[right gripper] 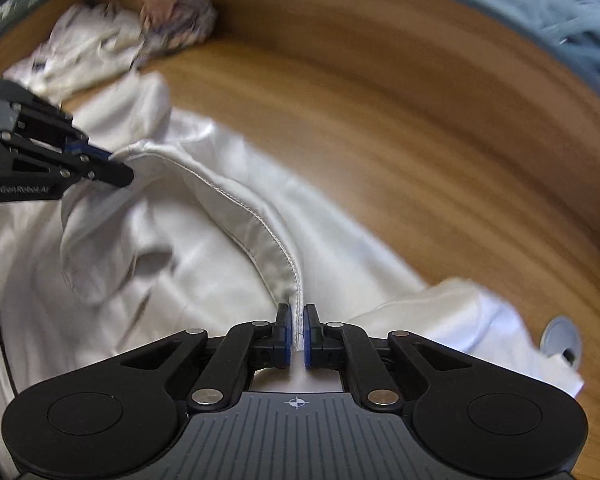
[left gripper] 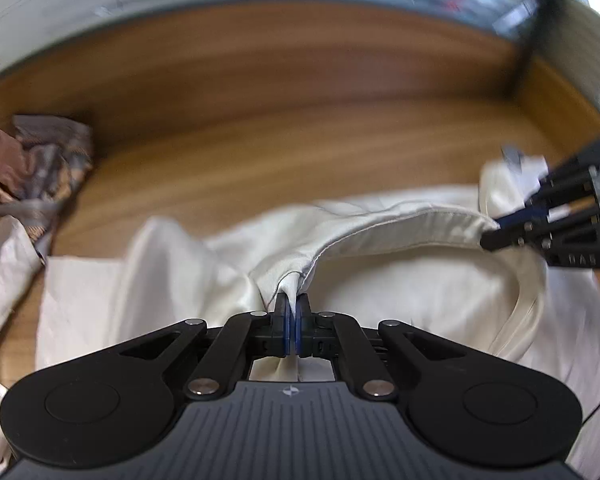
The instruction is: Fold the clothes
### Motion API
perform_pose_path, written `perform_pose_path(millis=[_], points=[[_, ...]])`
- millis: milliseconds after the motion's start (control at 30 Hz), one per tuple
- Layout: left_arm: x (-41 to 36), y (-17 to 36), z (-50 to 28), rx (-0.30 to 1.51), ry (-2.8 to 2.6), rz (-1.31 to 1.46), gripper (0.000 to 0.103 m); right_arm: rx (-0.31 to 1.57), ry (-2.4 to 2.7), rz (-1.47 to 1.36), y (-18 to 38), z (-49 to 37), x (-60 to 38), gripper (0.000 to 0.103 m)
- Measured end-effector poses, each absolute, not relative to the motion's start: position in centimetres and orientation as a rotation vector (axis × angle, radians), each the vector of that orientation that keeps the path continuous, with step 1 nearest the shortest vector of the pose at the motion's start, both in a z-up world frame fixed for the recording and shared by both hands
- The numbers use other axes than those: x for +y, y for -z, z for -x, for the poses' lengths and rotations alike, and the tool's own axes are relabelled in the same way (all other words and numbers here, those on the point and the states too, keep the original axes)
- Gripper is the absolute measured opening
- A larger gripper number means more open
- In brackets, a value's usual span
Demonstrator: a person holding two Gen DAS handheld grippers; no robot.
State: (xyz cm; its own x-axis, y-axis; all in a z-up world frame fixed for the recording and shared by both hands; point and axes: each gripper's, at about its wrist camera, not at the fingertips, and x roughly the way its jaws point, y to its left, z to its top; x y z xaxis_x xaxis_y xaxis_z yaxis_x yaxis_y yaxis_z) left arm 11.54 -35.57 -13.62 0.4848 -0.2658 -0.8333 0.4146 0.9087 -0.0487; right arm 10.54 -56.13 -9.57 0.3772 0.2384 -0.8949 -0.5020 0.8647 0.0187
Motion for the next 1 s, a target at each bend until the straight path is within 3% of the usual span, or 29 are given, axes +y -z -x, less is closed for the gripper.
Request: perform_pose_path(millis=[367,800,833,900,1000], points=[[-36.1,11.1,-19.6,0.909,0.279,-0.066,0.002,0.914,-0.328,0.161,6.0,-18.5,-57.1,0.008],[-37.0,15.7,-25.8,1.047,0.199,0.032,0.003,1.037,-0.321,0.122,12.2,-24.3,-56.1,0.009],[-36.8,15.9,-26.1,1.059,0.197,0.051,0.006,1.041,-0.318,0.121,12.4,-24.4,-56.0,0.01],[-36.4,16.0,-26.6,1.076,0.194,0.088,0.021,1.041,-0.317,0.126,12.5,-24.4,-56.0,0.011],[-35.7,15.4,-26.2,1.071,0.189,0.099,0.038,1.018,-0.306,0.142,12.0,-24.1,-55.8,0.023]])
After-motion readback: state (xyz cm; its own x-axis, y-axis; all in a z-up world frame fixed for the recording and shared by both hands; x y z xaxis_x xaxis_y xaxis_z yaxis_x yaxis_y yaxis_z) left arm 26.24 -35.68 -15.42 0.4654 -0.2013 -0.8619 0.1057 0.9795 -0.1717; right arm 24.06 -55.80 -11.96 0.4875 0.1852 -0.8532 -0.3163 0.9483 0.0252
